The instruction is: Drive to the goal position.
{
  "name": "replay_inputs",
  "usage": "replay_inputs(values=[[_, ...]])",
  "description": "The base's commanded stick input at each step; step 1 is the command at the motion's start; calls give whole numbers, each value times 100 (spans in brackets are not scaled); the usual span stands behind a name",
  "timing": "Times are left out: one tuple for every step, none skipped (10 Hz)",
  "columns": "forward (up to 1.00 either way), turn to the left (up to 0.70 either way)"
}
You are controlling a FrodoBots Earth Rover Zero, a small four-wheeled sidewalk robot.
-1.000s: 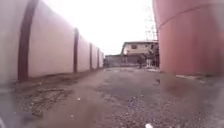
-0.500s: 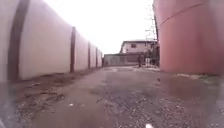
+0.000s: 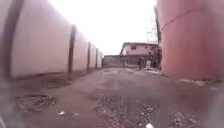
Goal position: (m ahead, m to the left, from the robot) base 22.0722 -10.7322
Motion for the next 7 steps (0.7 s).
replay_inputs(values=[[60,-1],[60,-6],[60,-11],[60,-10],[60,-5],[60,-1],[60,0]])
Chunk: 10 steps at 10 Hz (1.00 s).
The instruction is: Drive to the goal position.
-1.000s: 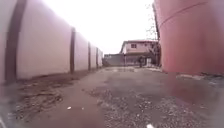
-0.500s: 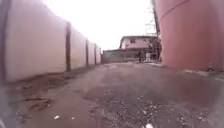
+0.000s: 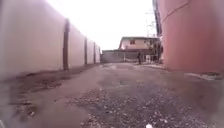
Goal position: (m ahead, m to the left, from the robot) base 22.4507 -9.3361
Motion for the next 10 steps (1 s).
replay_inputs(values=[[60,0],[60,0],[60,0],[60,0],[60,0],[60,0],[60,0],[60,0],[60,-1],[60,-1]])
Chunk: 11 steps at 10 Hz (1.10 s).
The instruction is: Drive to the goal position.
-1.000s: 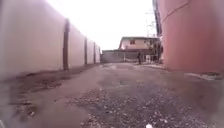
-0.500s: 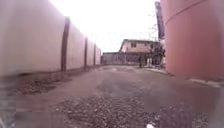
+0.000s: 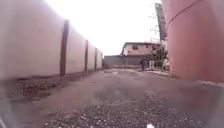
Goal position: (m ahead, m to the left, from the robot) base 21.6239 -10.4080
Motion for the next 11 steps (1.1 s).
replay_inputs(values=[[60,-4],[60,-6],[60,-4],[60,-2],[60,0],[60,0],[60,0],[60,0],[60,0],[60,0],[60,0]])
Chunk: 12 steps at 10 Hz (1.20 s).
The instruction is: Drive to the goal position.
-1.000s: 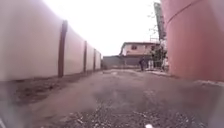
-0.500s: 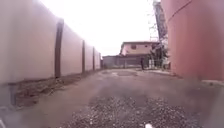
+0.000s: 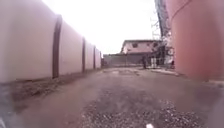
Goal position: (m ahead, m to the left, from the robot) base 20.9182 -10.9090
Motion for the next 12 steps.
replay_inputs(values=[[60,0],[60,9],[60,14],[60,15],[60,15],[60,15],[60,15],[60,15],[60,15],[60,15],[60,15],[60,15]])
